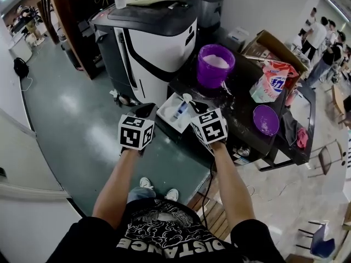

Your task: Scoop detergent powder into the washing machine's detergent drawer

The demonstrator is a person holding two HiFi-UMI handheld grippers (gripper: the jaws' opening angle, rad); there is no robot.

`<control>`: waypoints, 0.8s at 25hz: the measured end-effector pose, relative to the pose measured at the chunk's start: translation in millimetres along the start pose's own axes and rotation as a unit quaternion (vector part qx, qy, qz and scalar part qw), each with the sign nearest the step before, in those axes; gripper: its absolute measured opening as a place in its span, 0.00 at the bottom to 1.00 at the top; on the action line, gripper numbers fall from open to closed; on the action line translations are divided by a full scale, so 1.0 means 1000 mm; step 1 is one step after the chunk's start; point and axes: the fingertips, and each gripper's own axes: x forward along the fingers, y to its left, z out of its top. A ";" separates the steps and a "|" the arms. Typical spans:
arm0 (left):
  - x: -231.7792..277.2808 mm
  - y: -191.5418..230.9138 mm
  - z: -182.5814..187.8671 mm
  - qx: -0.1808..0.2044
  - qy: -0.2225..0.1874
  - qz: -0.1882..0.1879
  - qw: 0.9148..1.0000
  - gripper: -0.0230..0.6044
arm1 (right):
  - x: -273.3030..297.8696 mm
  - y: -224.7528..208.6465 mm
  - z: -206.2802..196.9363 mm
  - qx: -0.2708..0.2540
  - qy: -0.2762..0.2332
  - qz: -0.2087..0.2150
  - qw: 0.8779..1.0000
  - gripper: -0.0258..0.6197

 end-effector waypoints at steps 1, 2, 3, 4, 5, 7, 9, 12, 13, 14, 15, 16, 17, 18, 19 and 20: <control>-0.001 -0.001 0.002 0.001 -0.001 -0.003 1.000 0.04 | -0.005 -0.001 0.002 0.010 -0.005 -0.005 1.000 0.09; -0.001 -0.002 0.004 0.003 -0.001 -0.007 1.000 0.04 | -0.011 -0.001 0.004 0.022 -0.011 -0.010 1.000 0.09; 0.000 -0.003 0.006 0.006 -0.002 -0.012 1.000 0.04 | -0.016 -0.002 0.005 0.034 -0.018 -0.016 0.999 0.09; 0.001 -0.004 0.008 0.009 -0.002 -0.017 1.000 0.04 | -0.020 -0.002 0.006 0.045 -0.024 -0.023 0.998 0.09; 0.002 -0.005 0.010 0.013 -0.002 -0.023 1.000 0.04 | -0.024 -0.003 0.007 0.055 -0.029 -0.030 0.998 0.09; 0.005 -0.005 0.014 0.019 -0.001 -0.033 0.999 0.04 | -0.032 -0.004 0.009 0.070 -0.035 -0.044 0.996 0.09; 0.005 -0.003 0.018 0.022 -0.002 -0.041 0.999 0.04 | -0.039 -0.003 0.014 0.084 -0.042 -0.057 0.994 0.09; 0.009 -0.006 0.027 0.031 -0.008 -0.063 0.998 0.04 | -0.054 -0.008 0.018 0.107 -0.052 -0.086 0.989 0.09; 0.011 -0.010 0.031 0.036 -0.011 -0.073 0.997 0.04 | -0.060 -0.012 0.019 0.113 -0.055 -0.098 0.987 0.09; 0.013 -0.014 0.034 0.041 -0.013 -0.082 0.996 0.04 | -0.066 -0.014 0.019 0.120 -0.058 -0.109 0.985 0.09; 0.014 -0.017 0.037 0.044 -0.014 -0.090 0.995 0.04 | -0.071 -0.016 0.020 0.127 -0.062 -0.119 0.983 0.09; 0.014 -0.020 0.039 0.047 -0.014 -0.097 0.994 0.04 | -0.077 -0.017 0.020 0.133 -0.065 -0.127 0.981 0.09; 0.014 -0.023 0.042 0.049 -0.014 -0.104 0.993 0.04 | -0.082 -0.018 0.021 0.139 -0.069 -0.136 0.979 0.09; 0.014 -0.025 0.044 0.051 -0.015 -0.111 0.992 0.04 | -0.087 -0.019 0.021 0.144 -0.072 -0.144 0.976 0.09; 0.015 -0.028 0.047 0.053 -0.016 -0.119 0.991 0.04 | -0.092 -0.019 0.021 0.148 -0.074 -0.152 0.974 0.09; 0.015 -0.031 0.049 0.054 -0.017 -0.126 0.990 0.04 | -0.097 -0.020 0.021 0.151 -0.075 -0.161 0.973 0.09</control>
